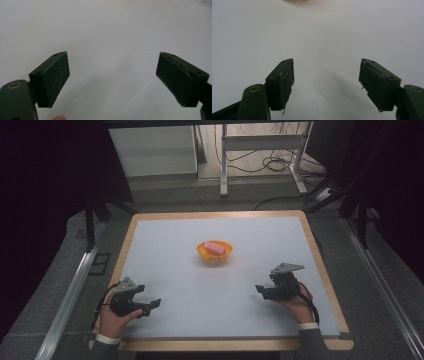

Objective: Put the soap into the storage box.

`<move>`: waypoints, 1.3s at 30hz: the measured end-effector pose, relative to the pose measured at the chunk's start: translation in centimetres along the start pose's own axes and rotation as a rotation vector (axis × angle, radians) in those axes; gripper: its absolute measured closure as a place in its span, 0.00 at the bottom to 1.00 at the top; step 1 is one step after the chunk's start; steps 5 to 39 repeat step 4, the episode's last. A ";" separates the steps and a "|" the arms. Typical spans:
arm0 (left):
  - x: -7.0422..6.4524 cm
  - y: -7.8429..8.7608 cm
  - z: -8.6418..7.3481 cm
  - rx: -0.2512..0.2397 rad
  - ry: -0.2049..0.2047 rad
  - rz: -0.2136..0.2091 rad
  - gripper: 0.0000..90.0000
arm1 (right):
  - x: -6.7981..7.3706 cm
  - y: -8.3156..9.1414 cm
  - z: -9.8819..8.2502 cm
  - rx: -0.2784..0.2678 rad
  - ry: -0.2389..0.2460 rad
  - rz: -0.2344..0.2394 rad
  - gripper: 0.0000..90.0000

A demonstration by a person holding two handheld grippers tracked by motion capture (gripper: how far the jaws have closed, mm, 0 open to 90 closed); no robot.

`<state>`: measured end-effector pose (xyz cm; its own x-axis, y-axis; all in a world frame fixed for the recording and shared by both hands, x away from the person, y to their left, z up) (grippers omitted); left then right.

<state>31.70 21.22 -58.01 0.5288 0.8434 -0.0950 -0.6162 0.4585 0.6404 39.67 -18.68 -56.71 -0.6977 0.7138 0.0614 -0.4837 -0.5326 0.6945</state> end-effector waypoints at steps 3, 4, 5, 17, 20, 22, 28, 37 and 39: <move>0.1 0.1 0.0 -0.001 0.000 0.002 0.13 | -0.1 0.1 0.1 -0.003 -0.002 -0.004 0.31; 0.1 0.1 0.0 -0.001 0.000 0.002 0.13 | -0.1 0.1 0.1 -0.003 -0.002 -0.004 0.31; 0.1 0.1 0.0 -0.001 0.000 0.002 0.13 | -0.1 0.1 0.1 -0.003 -0.002 -0.004 0.31; 0.1 0.1 0.0 -0.001 0.000 0.002 0.13 | -0.1 0.1 0.1 -0.003 -0.002 -0.004 0.31; 0.1 0.1 0.0 -0.001 0.000 0.002 0.13 | -0.1 0.1 0.1 -0.003 -0.002 -0.004 0.31; 0.1 0.1 0.0 -0.001 0.000 0.002 0.13 | -0.1 0.1 0.1 -0.003 -0.002 -0.004 0.31; 0.1 0.1 0.0 -0.001 0.000 0.002 0.13 | -0.1 0.1 0.1 -0.003 -0.002 -0.004 0.31; 0.1 0.1 0.0 -0.001 0.000 0.002 0.13 | -0.1 0.1 0.1 -0.003 -0.002 -0.004 0.31; 0.1 0.1 0.0 -0.001 0.000 0.002 0.13 | -0.1 0.1 0.1 -0.003 -0.002 -0.004 0.31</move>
Point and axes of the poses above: each handheld gripper's, and its own axes: y roughly backward along the jaws, z roughly out of its top, x roughly to its left, the point moved 9 cm from there along -y, roughly forward along the jaws, and after that the axes turned 5 degrees about z, right-handed, at the moved point
